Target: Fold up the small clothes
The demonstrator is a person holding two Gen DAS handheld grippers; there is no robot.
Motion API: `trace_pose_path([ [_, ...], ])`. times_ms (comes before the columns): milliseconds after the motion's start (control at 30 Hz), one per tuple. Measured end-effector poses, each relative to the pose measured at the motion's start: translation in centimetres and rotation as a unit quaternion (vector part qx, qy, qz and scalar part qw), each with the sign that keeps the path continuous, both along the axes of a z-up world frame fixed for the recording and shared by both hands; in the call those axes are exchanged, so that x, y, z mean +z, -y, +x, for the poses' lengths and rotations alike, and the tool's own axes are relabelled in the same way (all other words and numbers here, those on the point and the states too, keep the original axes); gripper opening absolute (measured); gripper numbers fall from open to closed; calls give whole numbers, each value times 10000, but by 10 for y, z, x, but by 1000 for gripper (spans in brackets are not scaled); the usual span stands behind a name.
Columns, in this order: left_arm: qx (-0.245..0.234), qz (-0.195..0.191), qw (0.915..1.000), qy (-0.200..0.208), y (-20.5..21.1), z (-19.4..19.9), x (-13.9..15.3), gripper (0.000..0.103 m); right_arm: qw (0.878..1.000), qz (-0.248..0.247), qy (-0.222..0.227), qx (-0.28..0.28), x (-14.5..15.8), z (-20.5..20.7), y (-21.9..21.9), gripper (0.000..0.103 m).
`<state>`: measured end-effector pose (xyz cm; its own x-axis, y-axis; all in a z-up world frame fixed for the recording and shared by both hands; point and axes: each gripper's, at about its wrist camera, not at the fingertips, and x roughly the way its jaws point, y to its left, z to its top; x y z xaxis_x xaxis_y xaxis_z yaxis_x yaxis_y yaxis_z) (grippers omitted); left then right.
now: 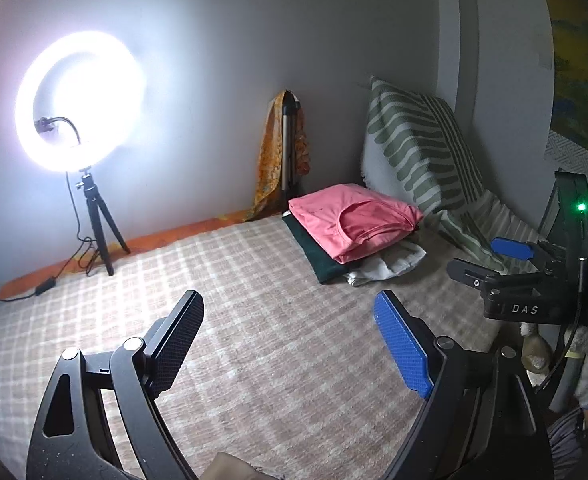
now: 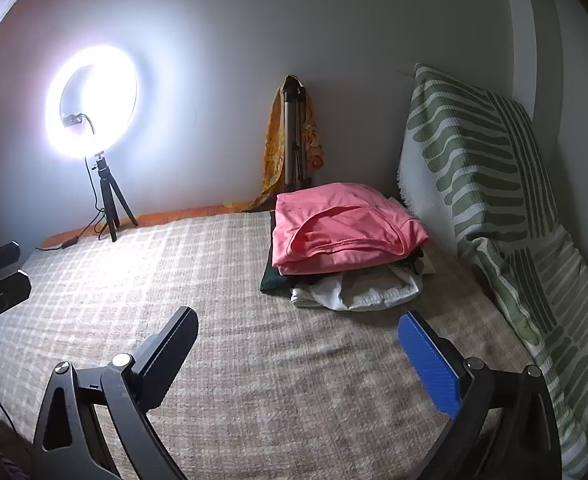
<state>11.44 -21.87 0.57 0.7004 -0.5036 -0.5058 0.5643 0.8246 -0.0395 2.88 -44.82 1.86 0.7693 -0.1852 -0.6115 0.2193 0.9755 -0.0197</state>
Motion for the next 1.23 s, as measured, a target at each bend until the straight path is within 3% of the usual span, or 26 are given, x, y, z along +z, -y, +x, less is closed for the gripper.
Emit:
trace_pose_path([
  [133, 28, 53, 10000, 65, -1, -3, -5, 99, 9998, -73, 80, -153, -6, -2, 3, 103],
  [333, 51, 260, 9996, 44, 3, -5, -12, 100, 9995, -167, 51, -247, -13, -2, 6, 103],
  [1233, 175, 262, 9995, 37, -3, -7, -15, 100, 9998, -148, 6, -145, -20, 8, -1, 103],
])
